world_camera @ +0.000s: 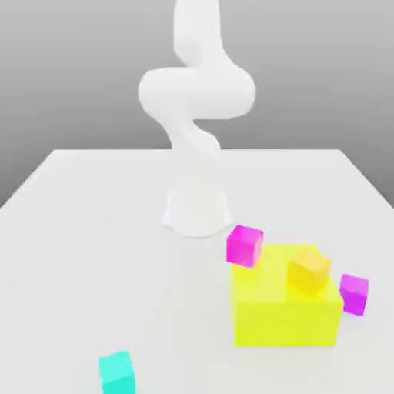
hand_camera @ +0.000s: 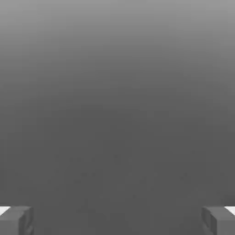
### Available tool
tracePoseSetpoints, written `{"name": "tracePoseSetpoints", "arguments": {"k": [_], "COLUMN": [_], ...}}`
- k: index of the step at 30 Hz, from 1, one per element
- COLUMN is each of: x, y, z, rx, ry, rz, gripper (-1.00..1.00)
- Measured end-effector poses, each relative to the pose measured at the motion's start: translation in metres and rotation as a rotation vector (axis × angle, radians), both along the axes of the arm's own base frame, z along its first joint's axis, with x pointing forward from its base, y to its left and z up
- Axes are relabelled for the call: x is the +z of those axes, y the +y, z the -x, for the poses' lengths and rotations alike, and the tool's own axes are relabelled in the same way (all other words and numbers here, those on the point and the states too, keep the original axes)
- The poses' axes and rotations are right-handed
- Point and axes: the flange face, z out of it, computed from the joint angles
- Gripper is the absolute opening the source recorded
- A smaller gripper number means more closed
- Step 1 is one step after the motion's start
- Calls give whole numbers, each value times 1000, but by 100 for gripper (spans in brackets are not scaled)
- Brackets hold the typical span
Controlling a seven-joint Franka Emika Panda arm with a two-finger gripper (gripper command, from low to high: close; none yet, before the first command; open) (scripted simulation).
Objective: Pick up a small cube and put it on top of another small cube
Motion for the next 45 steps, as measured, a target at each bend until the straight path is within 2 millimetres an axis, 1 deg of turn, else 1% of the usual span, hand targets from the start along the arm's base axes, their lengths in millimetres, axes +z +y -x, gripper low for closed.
{"name": "tracePoseSetpoints", "arguments": {"k": [3, 7, 11, 14, 17, 20, 23, 27, 31, 32, 37, 38, 39, 41, 43, 44, 45], "x": [-46, -111, -181, -236, -291, -347, -402, -472, -528, -541, -542, -548, -545, -525, -501, -489, -478], "y": [-12, -27, -43, -55, -68, -82, -92, -107, -111, -111, -111, -111, -111, -111, -111, -102, -87], "z": [-38, -77, -106, -119, -127, -127, -122, -106, -102, -102, -101, -101, -101, -102, -101, -102, -102], "rx": [37, 83, 128, 161, 192, 221, 259, 305, 315, 315, 316, 316, 316, 316, 316, 333, 365], "ry": [83, 188, 291, 368, 446, 523, 601, 702, 723, 724, 725, 725, 725, 725, 725, 723, 720], "rz": [18, 38, 57, 71, 84, 96, 111, 129, 134, 133, 132, 132, 132, 133, 132, 134, 139], "gripper": [0, 0, 0, 0, 0, 0, 0, 0, 0, -100, -100, -100, -100, -100, -100, -100, -100]}}
